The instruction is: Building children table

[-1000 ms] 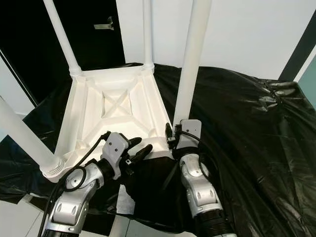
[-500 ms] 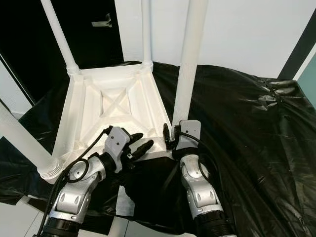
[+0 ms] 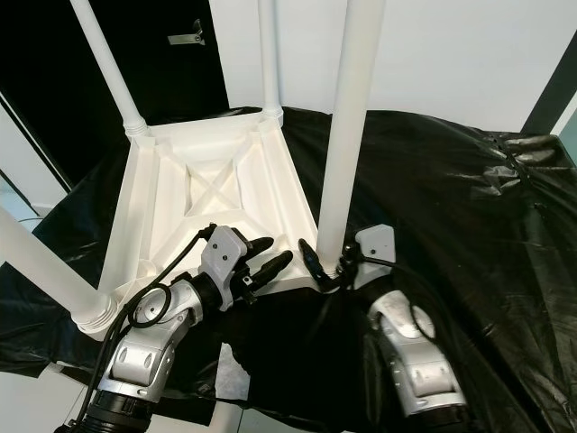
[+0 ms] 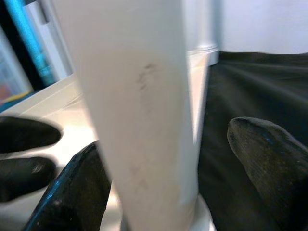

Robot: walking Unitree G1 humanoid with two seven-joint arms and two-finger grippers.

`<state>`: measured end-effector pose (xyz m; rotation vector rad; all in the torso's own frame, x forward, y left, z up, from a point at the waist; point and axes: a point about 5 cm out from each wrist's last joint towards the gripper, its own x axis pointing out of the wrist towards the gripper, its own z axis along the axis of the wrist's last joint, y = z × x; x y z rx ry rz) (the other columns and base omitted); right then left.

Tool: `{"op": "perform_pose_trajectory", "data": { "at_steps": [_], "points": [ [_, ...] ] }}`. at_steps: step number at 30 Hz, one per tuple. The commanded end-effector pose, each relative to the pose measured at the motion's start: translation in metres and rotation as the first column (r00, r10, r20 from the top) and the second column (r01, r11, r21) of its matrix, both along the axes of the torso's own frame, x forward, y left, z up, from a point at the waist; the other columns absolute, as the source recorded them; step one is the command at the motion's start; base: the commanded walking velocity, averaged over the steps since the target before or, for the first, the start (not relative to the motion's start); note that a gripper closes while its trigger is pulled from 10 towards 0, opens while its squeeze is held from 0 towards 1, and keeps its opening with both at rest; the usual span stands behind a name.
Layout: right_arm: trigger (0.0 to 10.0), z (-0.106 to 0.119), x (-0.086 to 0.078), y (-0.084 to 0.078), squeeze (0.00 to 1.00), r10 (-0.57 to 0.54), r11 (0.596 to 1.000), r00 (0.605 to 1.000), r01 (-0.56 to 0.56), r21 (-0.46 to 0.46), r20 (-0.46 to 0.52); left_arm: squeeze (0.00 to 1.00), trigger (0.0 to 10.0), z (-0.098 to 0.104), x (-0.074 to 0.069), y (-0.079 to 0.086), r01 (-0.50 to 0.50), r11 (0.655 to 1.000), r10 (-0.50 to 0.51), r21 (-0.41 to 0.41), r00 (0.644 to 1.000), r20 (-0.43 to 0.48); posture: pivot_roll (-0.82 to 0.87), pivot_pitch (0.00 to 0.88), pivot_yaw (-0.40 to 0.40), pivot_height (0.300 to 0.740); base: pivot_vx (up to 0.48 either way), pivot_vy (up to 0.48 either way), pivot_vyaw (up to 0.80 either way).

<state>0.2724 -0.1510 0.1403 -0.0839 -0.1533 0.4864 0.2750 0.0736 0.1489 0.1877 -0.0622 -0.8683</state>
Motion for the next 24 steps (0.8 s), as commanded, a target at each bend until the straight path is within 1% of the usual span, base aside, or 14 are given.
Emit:
{"op": "perform_pose_trajectory", "data": {
  "at_steps": [1,2,5,8,9,11,12,14,15,16,18,20,22,24],
  "points": [
    [10.0,0.001,0.001,-0.002,0.0,0.055,0.998,0.998,-0.056,-0.006,-0.016,0.0,10.0,0.001,-0.004,0.003,0.02,1.0,-0.02,0.001,1.0,0.005,-0.05,0.0,0.048,0.74,0.0,0.0,0.0],
    [10.0,0.001,0.001,-0.002,0.0,0.055,0.998,0.998,-0.056,-0.006,-0.016,0.0,10.0,0.001,-0.004,0.003,0.02,1.0,-0.02,0.001,1.0,0.005,-0.05,0.0,0.048,0.74,0.0,0.0,0.0],
    [10.0,-0.001,0.006,-0.004,0.0,0.137,0.989,0.99,-0.139,-0.048,-0.042,0.0,10.0,-0.003,-0.007,0.009,0.03,1.0,-0.03,-0.007,0.999,-0.021,-0.07,0.0,0.052,0.74,0.0,0.0,0.0],
    [10.0,-0.001,0.009,-0.003,0.0,0.154,0.986,0.987,-0.157,-0.058,-0.047,0.0,10.0,-0.005,-0.007,0.011,0.027,1.0,-0.027,-0.001,0.999,-0.034,-0.07,0.0,0.054,0.74,0.0,0.0,0.0],
    [10.0,-0.001,0.013,-0.002,0.0,0.175,0.982,0.983,-0.178,-0.062,-0.052,0.0,10.0,-0.006,-0.007,0.013,0.023,1.0,-0.023,0.003,0.999,-0.04,-0.06,0.0,0.051,0.74,0.0,0.0,0.0],
    [10.0,-0.001,0.013,-0.002,0.0,0.175,0.982,0.983,-0.178,-0.062,-0.052,0.0,10.0,-0.006,-0.007,0.013,0.023,1.0,-0.023,0.003,0.999,-0.04,-0.06,0.0,0.051,0.74,0.0,0.0,0.0],
    [10.0,0.0,0.018,0.0,0.0,0.184,0.98,0.982,-0.188,-0.069,-0.051,0.0,10.0,-0.007,-0.005,0.014,0.01,1.0,-0.01,0.006,0.999,-0.041,-0.05,0.0,0.044,0.74,0.0,0.0,0.0],
    [10.0,0.0,0.018,0.0,0.0,0.184,0.98,0.982,-0.188,-0.069,-0.051,0.0,10.0,-0.007,-0.005,0.014,0.01,1.0,-0.01,0.006,0.999,-0.041,-0.05,0.0,0.044,0.74,0.0,0.0,0.0],
    [10.0,0.0,0.021,0.002,0.0,0.197,0.977,0.979,-0.2,-0.075,-0.05,0.0,10.0,-0.007,-0.002,0.014,-0.003,1.0,0.003,0.004,0.999,-0.041,-0.03,0.0,0.023,0.74,0.0,0.0,0.0],
    [10.0,0.0,0.021,0.002,0.0,0.197,0.977,0.979,-0.2,-0.075,-0.05,0.0,10.0,-0.007,-0.002,0.014,-0.003,1.0,0.003,0.004,0.999,-0.041,-0.03,0.0,0.023,0.74,0.0,0.0,0.0],
    [10.0,0.0,0.026,0.001,0.0,0.176,0.982,0.983,-0.179,-0.062,-0.045,0.0,10.0,-0.007,0.005,0.012,-0.041,0.999,0.042,0.015,0.999,-0.022,0.05,0.0,-0.046,0.74,0.0,0.0,0.0],
    [10.0,0.0,0.027,0.0,0.0,0.169,0.984,0.985,-0.171,-0.052,-0.045,0.0,10.0,-0.006,0.007,0.012,-0.05,0.999,0.05,0.018,0.999,-0.015,0.05,0.0,-0.046,0.74,0.0,0.0,0.0],
    [10.0,-0.002,0.029,-0.003,0.0,0.153,0.986,0.987,-0.156,-0.054,-0.05,0.0,10.0,-0.002,0.012,0.01,-0.062,0.998,0.062,0.017,0.998,0.014,0.09,0.0,-0.096,0.74,0.0,0.0,0.0],
    [10.0,-0.003,0.03,-0.004,0.0,0.151,0.986,0.987,-0.154,-0.056,-0.053,0.0,10.0,0.0,0.014,0.009,-0.068,0.998,0.068,0.014,0.997,0.023,0.09,0.0,-0.096,0.74,0.0,0.0,0.0]
  ]
}}
